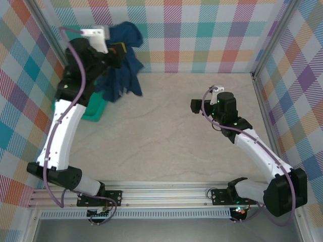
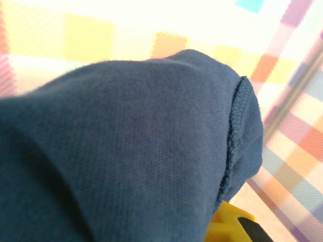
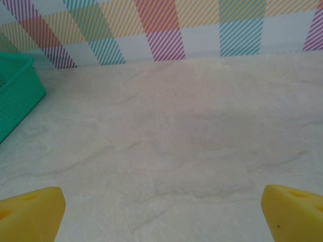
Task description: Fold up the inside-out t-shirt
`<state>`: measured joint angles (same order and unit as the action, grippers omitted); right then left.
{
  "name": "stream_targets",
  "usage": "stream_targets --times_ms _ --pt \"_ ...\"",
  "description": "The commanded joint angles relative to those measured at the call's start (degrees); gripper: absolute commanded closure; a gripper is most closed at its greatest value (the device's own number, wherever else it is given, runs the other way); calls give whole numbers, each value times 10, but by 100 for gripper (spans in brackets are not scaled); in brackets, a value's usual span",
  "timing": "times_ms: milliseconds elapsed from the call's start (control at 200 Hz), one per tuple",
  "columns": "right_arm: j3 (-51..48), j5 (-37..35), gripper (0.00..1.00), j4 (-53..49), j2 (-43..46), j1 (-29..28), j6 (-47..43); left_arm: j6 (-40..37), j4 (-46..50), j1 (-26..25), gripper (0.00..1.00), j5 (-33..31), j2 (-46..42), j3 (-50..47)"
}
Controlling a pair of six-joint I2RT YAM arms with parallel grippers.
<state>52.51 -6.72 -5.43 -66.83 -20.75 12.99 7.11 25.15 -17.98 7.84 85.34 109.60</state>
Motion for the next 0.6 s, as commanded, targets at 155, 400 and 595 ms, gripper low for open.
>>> stream_targets --times_ms 155,400,595 --pt "42 -5 0 -137 3 8 -10 76 -54 -99 76 -8 150 -56" --pt "-10 84 6 -171 -91 -33 74 52 132 -95 30 -55 374 170" --pt "-16 86 10 -160 -167 -59 84 87 -44 -96 4 -31 155 -211"
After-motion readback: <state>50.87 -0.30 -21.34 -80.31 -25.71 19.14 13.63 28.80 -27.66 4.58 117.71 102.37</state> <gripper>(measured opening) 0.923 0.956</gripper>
